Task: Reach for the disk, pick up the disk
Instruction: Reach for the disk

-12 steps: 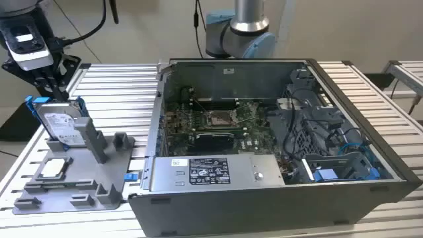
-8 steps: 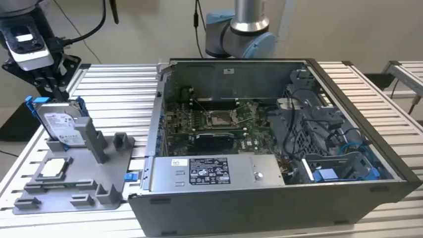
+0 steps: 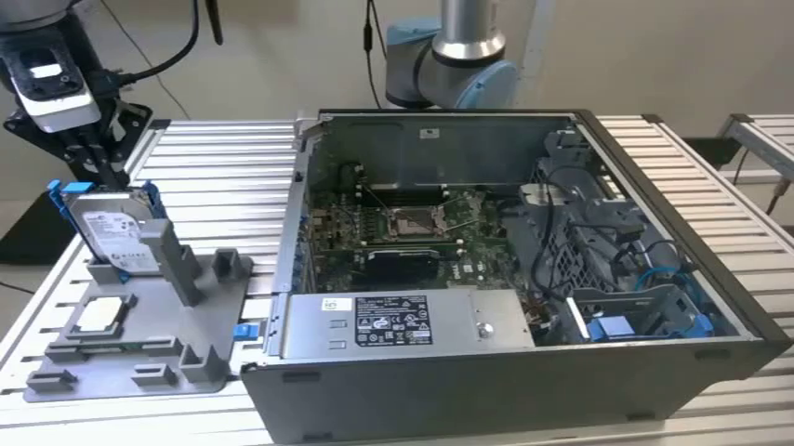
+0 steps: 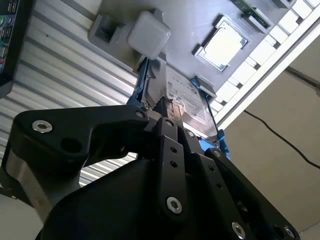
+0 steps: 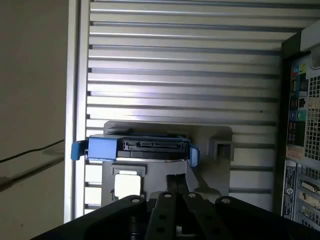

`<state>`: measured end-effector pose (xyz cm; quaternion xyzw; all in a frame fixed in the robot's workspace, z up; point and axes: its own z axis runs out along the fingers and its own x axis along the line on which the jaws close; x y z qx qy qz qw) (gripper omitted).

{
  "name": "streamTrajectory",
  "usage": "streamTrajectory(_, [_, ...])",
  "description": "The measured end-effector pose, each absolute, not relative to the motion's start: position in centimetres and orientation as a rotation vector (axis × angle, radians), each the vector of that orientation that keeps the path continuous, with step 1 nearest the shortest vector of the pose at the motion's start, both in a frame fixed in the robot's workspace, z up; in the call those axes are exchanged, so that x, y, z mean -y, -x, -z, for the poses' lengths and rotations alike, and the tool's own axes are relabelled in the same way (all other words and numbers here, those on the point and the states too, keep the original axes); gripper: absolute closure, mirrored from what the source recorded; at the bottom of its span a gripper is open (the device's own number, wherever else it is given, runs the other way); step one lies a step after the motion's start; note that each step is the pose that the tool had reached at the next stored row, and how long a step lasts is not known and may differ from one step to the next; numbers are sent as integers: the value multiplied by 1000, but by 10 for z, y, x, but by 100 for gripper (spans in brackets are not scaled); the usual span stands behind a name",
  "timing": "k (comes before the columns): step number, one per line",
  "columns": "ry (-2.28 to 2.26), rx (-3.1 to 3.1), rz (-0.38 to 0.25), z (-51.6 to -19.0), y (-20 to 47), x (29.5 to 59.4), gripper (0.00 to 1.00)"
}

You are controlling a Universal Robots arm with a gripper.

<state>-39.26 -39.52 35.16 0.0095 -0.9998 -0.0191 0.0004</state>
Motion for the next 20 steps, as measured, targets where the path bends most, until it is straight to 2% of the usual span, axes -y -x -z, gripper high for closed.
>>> streamTrajectory(11, [-30,3140,60,-351,394,373,100])
streamTrajectory(20, [-30,3140,60,-351,422,371,100])
